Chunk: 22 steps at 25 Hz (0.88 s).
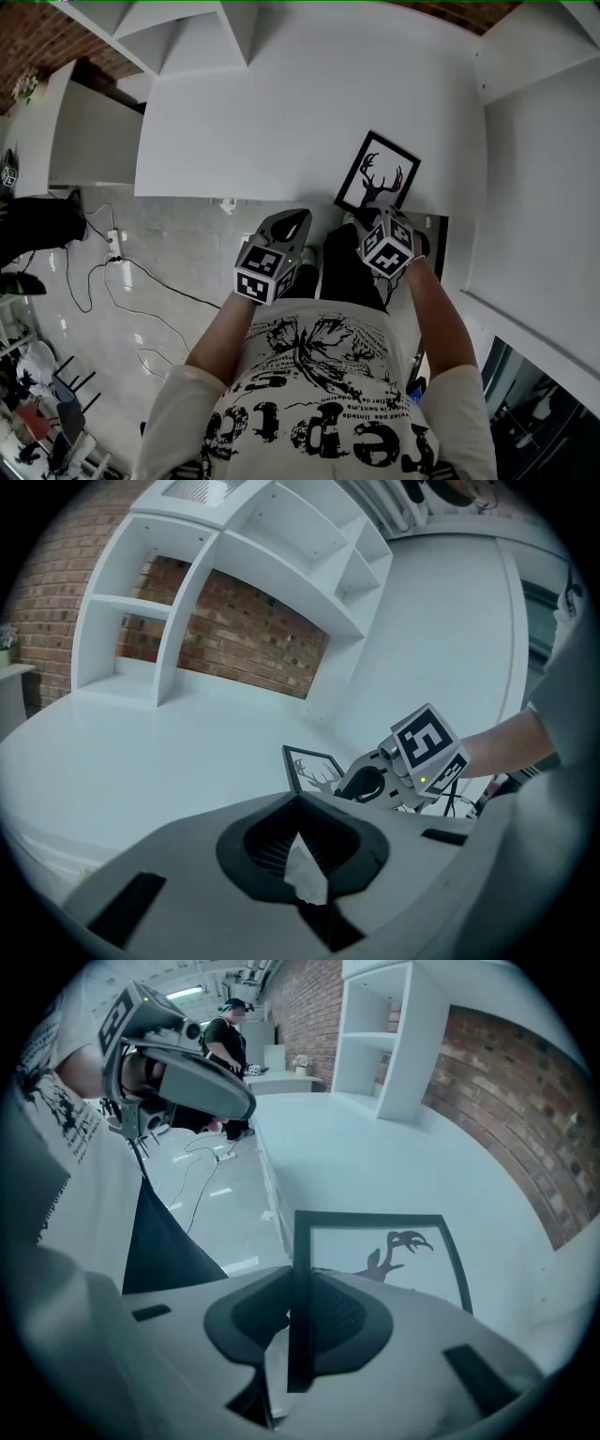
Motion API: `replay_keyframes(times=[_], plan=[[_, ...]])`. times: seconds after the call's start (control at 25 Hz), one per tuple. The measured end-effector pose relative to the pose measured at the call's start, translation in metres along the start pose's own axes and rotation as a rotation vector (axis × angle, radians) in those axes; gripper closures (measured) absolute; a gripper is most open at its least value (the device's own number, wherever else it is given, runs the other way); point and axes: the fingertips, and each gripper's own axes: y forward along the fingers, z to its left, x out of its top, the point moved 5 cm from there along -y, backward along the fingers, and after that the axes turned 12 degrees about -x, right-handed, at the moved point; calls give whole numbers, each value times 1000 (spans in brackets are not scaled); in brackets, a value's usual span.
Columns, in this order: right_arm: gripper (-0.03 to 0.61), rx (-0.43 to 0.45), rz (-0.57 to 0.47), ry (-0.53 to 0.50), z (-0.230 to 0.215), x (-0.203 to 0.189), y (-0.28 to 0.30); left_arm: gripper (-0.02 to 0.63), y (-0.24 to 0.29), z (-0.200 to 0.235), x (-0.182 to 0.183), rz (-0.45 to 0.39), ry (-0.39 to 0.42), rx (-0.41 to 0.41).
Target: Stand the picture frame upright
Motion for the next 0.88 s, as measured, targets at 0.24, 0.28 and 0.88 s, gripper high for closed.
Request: replay_keyframes(times=[0.24, 0.28, 0.88], plan=[[506, 0, -3, -18, 6, -4, -10, 607, 6, -5, -13, 21, -29, -21], [506, 4, -5, -27, 7, -6, -11, 607, 8, -6, -15, 19, -36, -22], [506, 81, -53, -218, 21, -40, -24, 607, 66, -11, -51, -16, -411, -99]])
